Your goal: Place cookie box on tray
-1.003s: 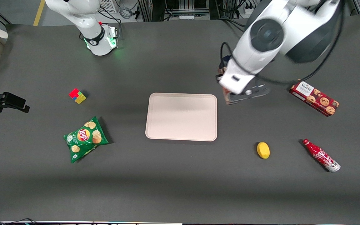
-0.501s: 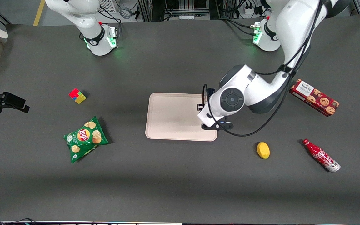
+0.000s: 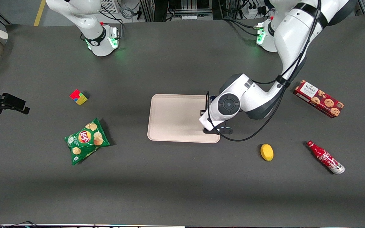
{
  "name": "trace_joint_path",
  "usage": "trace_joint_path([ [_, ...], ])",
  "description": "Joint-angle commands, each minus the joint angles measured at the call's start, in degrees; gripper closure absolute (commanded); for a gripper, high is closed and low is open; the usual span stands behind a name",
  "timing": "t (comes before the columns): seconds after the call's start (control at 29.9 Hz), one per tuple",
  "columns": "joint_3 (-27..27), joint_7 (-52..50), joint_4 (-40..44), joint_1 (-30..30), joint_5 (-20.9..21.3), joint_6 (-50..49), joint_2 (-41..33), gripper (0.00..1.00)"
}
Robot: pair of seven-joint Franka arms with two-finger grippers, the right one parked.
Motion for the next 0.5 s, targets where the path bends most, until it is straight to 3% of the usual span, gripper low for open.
trace_joint_path([
  [0.0, -0.26, 0.52, -0.4, 0.72, 0.78, 1.21, 0.0, 0.57],
  [0.13, -0.17, 0.78, -0.4, 1.33, 0.78, 1.03, 0.0, 0.0],
  [0.47, -0.61, -0.01, 0.39, 2.22, -0.27, -3.97, -3.42, 0.0],
])
